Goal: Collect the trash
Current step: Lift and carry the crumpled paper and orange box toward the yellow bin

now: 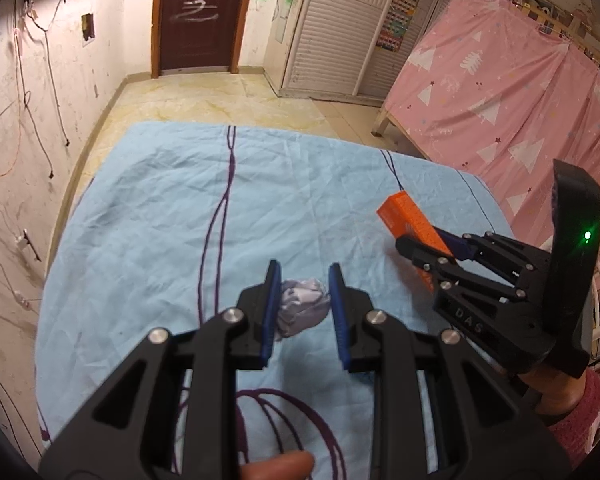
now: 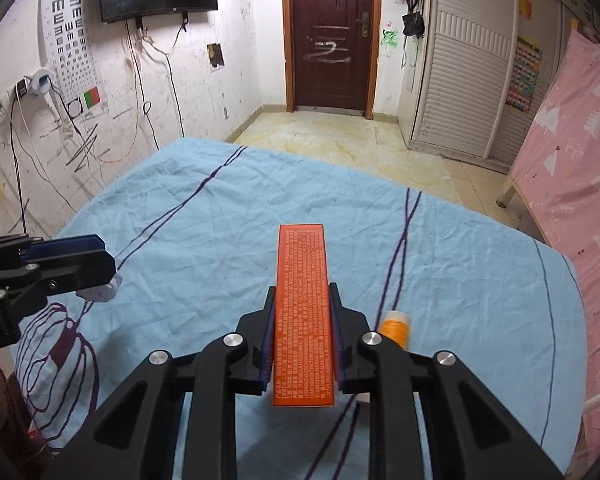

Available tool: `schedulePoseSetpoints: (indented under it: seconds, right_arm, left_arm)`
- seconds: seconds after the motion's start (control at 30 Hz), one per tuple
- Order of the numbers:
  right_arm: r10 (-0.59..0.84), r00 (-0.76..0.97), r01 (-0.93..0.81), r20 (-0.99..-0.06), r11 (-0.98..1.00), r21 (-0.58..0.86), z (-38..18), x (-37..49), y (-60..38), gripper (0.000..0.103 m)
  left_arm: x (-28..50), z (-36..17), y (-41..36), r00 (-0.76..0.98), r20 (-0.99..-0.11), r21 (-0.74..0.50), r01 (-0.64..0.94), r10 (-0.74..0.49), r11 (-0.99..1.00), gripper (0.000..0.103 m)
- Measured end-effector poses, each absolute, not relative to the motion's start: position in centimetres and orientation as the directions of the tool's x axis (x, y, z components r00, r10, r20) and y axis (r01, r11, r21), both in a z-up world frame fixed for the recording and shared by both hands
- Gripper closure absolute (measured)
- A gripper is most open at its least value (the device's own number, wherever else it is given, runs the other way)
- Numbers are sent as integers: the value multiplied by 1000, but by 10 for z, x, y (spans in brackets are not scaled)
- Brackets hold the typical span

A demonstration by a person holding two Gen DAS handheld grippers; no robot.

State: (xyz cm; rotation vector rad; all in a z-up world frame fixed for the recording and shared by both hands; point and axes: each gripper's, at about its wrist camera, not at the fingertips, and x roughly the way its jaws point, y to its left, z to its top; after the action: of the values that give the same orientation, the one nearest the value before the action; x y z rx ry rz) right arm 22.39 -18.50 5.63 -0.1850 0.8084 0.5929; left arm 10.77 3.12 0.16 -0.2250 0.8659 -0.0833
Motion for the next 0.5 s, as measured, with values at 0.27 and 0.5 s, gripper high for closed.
schedulePoseSetpoints:
  seconds: [0.27, 0.5]
  right_arm:
    - [435, 583, -535, -687, 841, 79, 72, 209, -210, 87]
    - [437, 631, -491, -641, 865, 106, 85, 196, -246, 87]
  left_arm:
    - [104, 9, 15, 653, -742, -201, 2, -154, 980, 80]
    - [103, 13, 0, 657, -739, -177, 24, -149, 984, 80]
